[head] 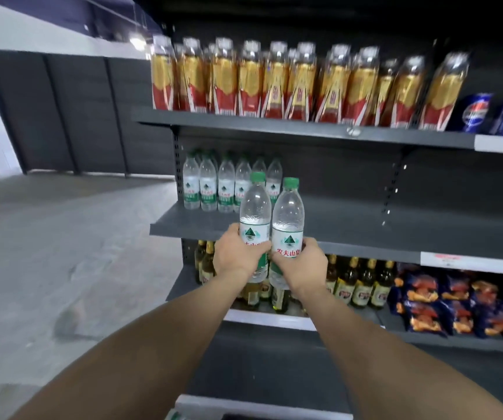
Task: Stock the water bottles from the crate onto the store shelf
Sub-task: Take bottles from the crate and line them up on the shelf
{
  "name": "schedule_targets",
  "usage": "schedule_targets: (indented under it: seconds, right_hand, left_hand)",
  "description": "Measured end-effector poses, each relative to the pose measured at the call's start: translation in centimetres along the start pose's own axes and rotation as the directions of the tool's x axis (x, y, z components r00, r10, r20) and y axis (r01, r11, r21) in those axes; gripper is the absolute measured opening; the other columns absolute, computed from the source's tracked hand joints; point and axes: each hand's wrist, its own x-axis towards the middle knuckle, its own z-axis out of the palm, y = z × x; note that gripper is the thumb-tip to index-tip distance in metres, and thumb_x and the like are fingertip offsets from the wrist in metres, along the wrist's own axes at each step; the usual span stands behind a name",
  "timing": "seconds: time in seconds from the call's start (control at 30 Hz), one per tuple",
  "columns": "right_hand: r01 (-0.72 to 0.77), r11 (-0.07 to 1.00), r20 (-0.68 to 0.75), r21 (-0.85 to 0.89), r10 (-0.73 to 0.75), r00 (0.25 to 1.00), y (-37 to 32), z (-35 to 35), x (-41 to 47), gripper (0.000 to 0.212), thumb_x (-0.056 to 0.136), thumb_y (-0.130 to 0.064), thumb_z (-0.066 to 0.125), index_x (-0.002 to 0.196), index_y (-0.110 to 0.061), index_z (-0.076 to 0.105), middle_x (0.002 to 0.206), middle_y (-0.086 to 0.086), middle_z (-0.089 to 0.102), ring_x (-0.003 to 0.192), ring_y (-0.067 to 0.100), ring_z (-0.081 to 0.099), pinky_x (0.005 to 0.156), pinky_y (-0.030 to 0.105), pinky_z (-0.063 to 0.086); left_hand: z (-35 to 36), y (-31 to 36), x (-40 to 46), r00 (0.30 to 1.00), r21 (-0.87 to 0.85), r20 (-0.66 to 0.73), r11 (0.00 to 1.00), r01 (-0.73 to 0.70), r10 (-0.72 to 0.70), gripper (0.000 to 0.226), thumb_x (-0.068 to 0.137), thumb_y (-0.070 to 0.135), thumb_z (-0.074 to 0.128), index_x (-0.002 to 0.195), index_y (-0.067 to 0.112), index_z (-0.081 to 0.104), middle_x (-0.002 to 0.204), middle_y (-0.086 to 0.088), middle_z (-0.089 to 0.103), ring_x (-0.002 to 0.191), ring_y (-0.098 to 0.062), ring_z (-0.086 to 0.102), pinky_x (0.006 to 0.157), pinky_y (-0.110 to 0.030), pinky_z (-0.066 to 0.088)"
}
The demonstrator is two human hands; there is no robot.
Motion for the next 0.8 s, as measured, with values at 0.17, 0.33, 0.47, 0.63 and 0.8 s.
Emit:
schedule_targets:
  seconds: [0.17,0.33,0.47,0.63,0.8]
  right_hand:
    - [-0.024,0.999,-0.005,-0.042,0.024,1.000,-0.8,2.5,3.8,0.051,0.067,-0.043,0.084,0.105,-0.020,0.059,0.090,-0.009,0.066,0.077,0.009,0.057,0.062,0.021,0.044]
    - [-0.089,0.990,-0.029,-0.109,0.087,0.996,0.2,6.1,8.5,0.050,0.066,-0.052,0.079,0.106,-0.031,0.059,0.084,-0.015,0.061,0.077,0.011,0.058,0.055,0.024,0.041]
    - [-0.131,0.979,-0.070,-0.157,0.121,0.990,1.1,9.5,14.2,0.053,0.068,-0.045,0.082,0.113,-0.027,0.059,0.091,-0.010,0.066,0.079,0.012,0.058,0.059,0.025,0.043]
    - [-0.175,0.970,-0.121,-0.166,0.156,0.980,1.5,13.1,20.4,0.055,0.066,-0.047,0.084,0.109,-0.023,0.060,0.098,-0.004,0.071,0.090,0.019,0.066,0.067,0.026,0.047]
    - [-0.170,0.970,-0.144,-0.172,0.146,0.979,2.7,15.3,24.6,0.051,0.066,-0.045,0.084,0.104,-0.022,0.059,0.093,-0.005,0.070,0.080,0.015,0.062,0.066,0.025,0.046]
  left_hand:
    - [0.6,0.4,4.7,1.000,-0.013,-0.026,1.000,-0.014,0.013,0.049,0.066,0.035,0.086,0.107,0.022,0.063,0.103,0.002,0.072,0.098,-0.021,0.066,0.080,-0.039,0.056]
    - [3.0,-1.6,11.0,1.000,0.002,-0.006,1.000,-0.002,0.002,0.049,0.067,0.035,0.085,0.109,0.023,0.063,0.102,0.004,0.072,0.099,-0.020,0.066,0.078,-0.037,0.056]
    - [5.8,-3.2,17.5,0.999,0.004,0.039,1.000,-0.002,0.002,0.048,0.069,0.035,0.083,0.111,0.024,0.064,0.103,0.004,0.072,0.100,-0.021,0.066,0.081,-0.039,0.057]
    - [9.5,-4.4,24.4,0.998,0.043,0.061,0.999,-0.018,0.016,0.072,0.070,0.037,0.085,0.134,0.018,0.057,0.126,-0.005,0.059,0.113,-0.025,0.059,0.094,-0.040,0.053]
    - [12.6,-5.4,28.7,0.998,0.044,0.064,0.999,-0.015,0.012,0.068,0.068,0.038,0.087,0.126,0.016,0.061,0.122,-0.005,0.055,0.103,-0.025,0.061,0.086,-0.036,0.054]
